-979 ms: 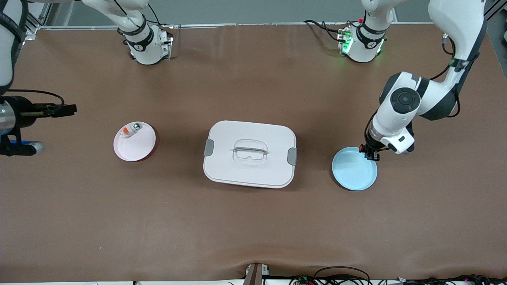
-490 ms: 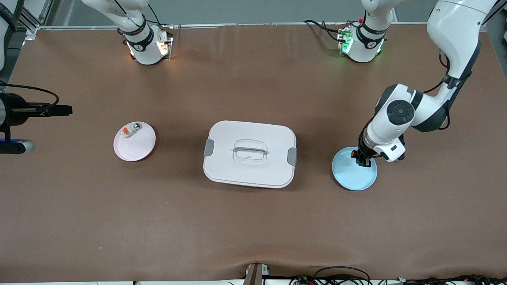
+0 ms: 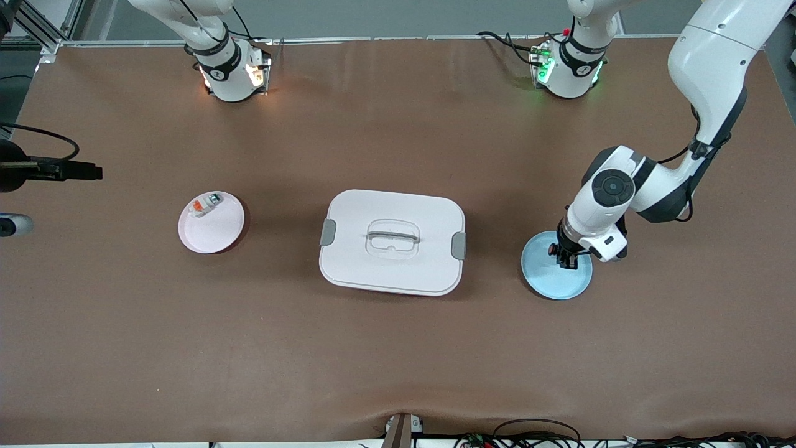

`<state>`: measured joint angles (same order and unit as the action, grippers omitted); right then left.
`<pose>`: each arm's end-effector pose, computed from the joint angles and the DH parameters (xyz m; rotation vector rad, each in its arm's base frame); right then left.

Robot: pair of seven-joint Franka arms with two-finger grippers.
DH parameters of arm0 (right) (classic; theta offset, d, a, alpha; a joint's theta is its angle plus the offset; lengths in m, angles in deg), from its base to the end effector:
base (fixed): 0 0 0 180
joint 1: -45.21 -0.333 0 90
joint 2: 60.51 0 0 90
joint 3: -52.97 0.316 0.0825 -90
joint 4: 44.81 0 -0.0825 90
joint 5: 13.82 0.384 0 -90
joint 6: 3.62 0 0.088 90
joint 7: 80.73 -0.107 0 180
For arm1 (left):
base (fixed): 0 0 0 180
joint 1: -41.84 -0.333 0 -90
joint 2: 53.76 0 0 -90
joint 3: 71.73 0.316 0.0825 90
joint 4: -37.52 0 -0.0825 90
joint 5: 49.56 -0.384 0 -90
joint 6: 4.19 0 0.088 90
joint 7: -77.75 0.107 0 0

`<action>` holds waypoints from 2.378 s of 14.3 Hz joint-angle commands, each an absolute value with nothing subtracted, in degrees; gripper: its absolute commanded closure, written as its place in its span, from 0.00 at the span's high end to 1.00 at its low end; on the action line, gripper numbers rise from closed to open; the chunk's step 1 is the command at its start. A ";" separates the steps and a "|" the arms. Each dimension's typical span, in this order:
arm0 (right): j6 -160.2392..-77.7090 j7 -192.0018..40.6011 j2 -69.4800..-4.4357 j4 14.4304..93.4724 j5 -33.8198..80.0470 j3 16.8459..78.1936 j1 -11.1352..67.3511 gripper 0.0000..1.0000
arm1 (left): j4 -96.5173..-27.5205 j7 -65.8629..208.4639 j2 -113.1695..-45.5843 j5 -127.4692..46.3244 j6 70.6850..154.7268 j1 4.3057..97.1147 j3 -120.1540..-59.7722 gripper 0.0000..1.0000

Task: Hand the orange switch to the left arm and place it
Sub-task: 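Lower the switch onto the light-blue plate with the left gripper, then open the left gripper to release the switch on the plate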

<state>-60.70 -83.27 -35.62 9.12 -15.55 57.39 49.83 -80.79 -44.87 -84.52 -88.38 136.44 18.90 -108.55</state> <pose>0.6102 -0.0196 0.6088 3.0817 -0.0930 -0.5904 0.5708 -0.1371 0.2160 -2.3510 -2.0510 -0.1761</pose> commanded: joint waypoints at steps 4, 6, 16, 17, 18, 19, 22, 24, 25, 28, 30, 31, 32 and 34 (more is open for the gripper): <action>-75.57 -83.19 -50.64 30.92 -11.89 57.45 51.18 1.00 | -79.20 -47.23 -87.15 -90.87 136.70 19.16 -107.94 0.00; -79.45 -83.19 -54.34 36.47 -11.71 57.45 51.36 1.00 | -79.20 -47.32 -87.68 -91.84 136.70 19.16 -107.76 0.00; -86.59 -83.63 -60.86 45.55 -10.57 57.89 49.26 1.00 | -78.94 -47.32 -89.09 -93.24 136.70 19.16 -107.58 0.00; -86.50 -83.89 -60.77 45.54 -10.48 57.89 48.90 1.00 | -78.94 -47.32 -89.09 -93.33 136.70 19.16 -107.50 0.00; -86.50 -83.90 -60.77 45.46 -10.48 57.80 48.81 1.00 | -78.94 -47.32 -89.09 -93.25 136.70 19.16 -107.50 0.00; -86.50 -83.90 -60.77 45.46 -10.48 57.89 48.81 1.00 | -78.94 -47.32 -89.09 -93.33 136.70 19.16 -107.50 0.04; -86.76 -83.90 -60.77 45.46 -10.48 57.80 48.90 1.00 | -78.94 -47.23 -89.09 -94.91 136.52 19.25 -107.50 0.41; -87.55 -83.81 -60.77 45.37 -10.48 57.80 48.90 1.00 | -78.85 -47.14 -89.18 -95.00 136.17 19.25 -107.58 0.67; -87.99 -83.81 -60.77 45.37 -10.57 57.80 48.90 1.00 | -78.85 -47.14 -89.18 -94.92 136.08 19.25 -107.58 0.89; -89.31 -83.72 -60.77 45.19 -10.66 57.80 48.90 1.00 | -77.89 -47.23 -88.91 -94.92 135.91 19.16 -107.58 1.00; -89.14 -83.46 -60.69 44.67 -10.66 57.63 49.16 1.00 | -76.39 -47.32 -88.56 -94.39 135.82 18.99 -107.76 1.00; -88.70 -83.80 -60.60 44.23 -10.66 57.54 49.16 1.00 | -76.21 -47.32 -88.04 -94.13 135.82 18.98 -107.76 1.00; -88.52 -83.81 -60.60 43.53 -11.27 57.54 49.16 1.00 | -75.86 -47.40 -87.86 -94.04 135.73 19.07 -107.76 1.00; -88.43 -83.72 -60.60 43.17 -11.53 57.45 49.25 1.00 | -75.07 -47.40 -87.86 -93.95 134.77 18.98 -107.85 1.00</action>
